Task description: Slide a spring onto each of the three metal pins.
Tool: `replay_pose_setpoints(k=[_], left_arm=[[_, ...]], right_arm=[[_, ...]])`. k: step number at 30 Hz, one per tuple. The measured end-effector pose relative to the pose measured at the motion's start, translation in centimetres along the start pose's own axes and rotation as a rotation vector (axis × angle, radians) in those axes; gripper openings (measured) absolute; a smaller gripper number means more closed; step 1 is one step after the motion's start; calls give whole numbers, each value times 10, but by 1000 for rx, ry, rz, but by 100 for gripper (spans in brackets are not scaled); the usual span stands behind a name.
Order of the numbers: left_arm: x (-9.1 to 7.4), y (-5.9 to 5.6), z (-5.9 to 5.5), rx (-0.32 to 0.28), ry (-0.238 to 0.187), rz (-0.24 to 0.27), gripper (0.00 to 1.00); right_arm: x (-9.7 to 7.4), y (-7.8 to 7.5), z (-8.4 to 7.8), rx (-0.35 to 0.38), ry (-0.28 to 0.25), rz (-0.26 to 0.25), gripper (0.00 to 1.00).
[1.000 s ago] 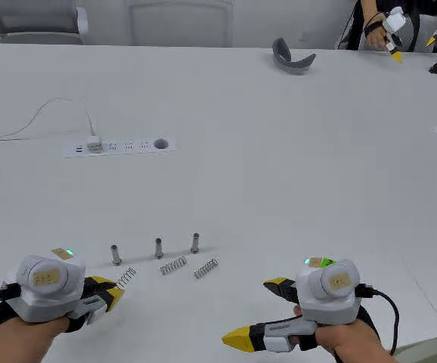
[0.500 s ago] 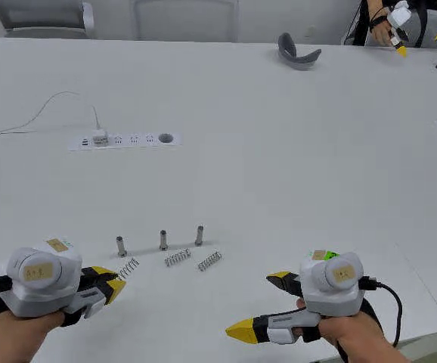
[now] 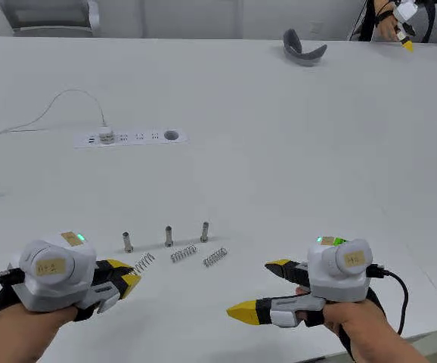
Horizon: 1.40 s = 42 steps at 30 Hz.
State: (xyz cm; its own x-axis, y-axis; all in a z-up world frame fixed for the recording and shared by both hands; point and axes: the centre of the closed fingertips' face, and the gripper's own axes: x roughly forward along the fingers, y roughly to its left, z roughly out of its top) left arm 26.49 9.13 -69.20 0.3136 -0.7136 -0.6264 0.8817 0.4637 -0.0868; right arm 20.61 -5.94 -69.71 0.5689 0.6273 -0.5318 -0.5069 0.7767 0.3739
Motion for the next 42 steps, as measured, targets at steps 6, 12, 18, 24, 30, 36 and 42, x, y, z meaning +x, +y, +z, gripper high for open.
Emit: replay_pose_setpoints(k=[6,12,18,24,30,36,42], left_arm=[[3,-13,18,44,-21,-30,10],[5,-24,33,84,-36,-56,10],[6,-33,43,114,-47,-75,10],[10,-43,49,134,-48,-96,10],[13,-55,54,150,-49,-123,10],[16,-67,59,170,-53,-147,10],[19,-78,61,188,-52,-169,10]], right_arm=[[2,11,27,30,-74,74,66],[8,17,46,24,-99,109,58],[16,26,56,40,-118,154,51],[23,35,59,99,-141,191,41],[27,40,61,146,-165,218,37],[28,44,60,187,-186,242,33],[27,49,61,213,-195,268,28]])
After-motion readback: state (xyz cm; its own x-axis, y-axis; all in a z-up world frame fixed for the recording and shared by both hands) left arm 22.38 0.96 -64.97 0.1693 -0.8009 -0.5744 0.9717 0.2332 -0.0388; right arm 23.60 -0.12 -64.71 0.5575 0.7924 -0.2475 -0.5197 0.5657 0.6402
